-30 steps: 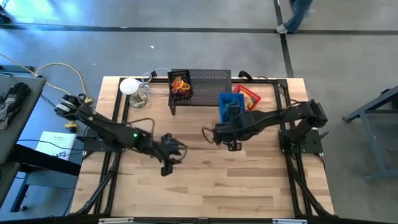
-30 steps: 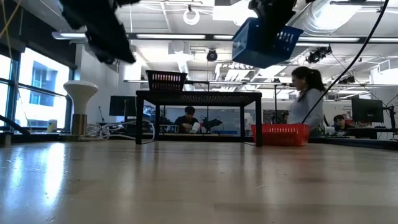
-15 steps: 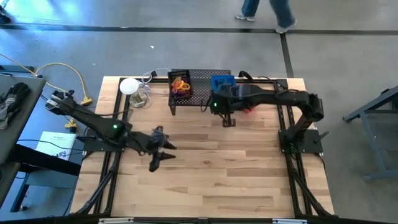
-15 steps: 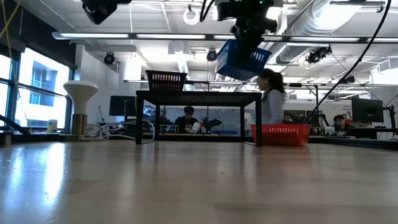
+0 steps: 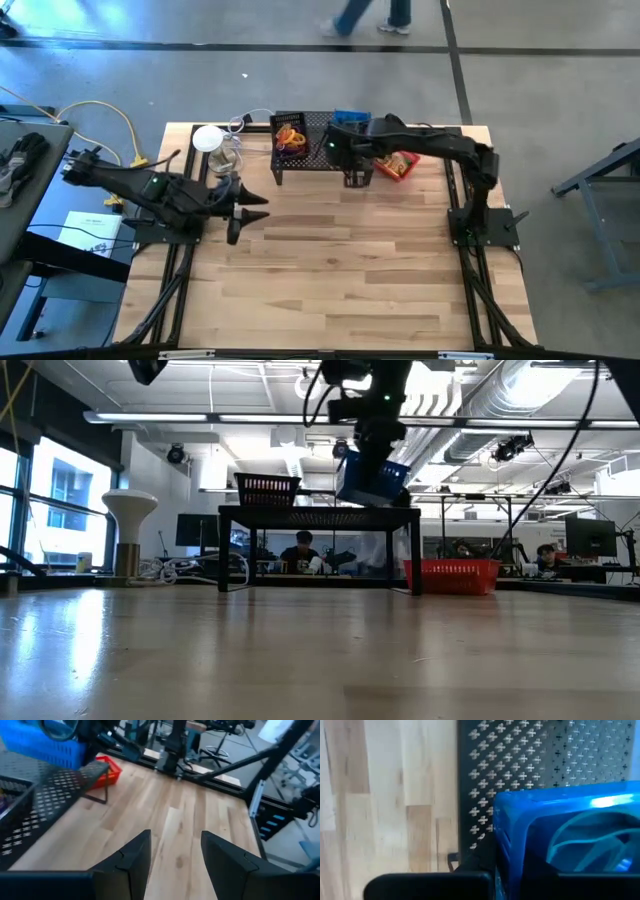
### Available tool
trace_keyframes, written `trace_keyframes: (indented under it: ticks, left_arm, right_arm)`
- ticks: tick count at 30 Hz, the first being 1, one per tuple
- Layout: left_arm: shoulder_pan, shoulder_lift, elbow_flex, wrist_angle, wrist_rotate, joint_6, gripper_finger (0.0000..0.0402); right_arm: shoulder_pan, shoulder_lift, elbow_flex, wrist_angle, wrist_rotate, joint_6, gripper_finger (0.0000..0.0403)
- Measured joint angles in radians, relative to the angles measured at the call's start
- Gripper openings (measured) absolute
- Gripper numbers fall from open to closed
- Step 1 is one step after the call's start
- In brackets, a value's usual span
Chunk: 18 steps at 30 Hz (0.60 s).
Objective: Pick & Place Office Desk Supplies
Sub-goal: Put the blue basket on the shelf
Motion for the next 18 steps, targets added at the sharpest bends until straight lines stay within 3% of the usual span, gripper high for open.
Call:
trace_keyframes:
  ticks: [9,18]
  left_arm:
    - [0.038,-0.013,0.0,-0.053,-0.002,0.0,0.0167]
    - [0.053,-0.013,0.0,-0.086,-0.029,0.0,0.0167]
  right_arm:
    - [-0.018,0.171,0.295,-0.119,-0.048,-0.012,0.0003]
    - [-0.013,0.293,0.416,-0.178,-0.084,-0.026,0.0003]
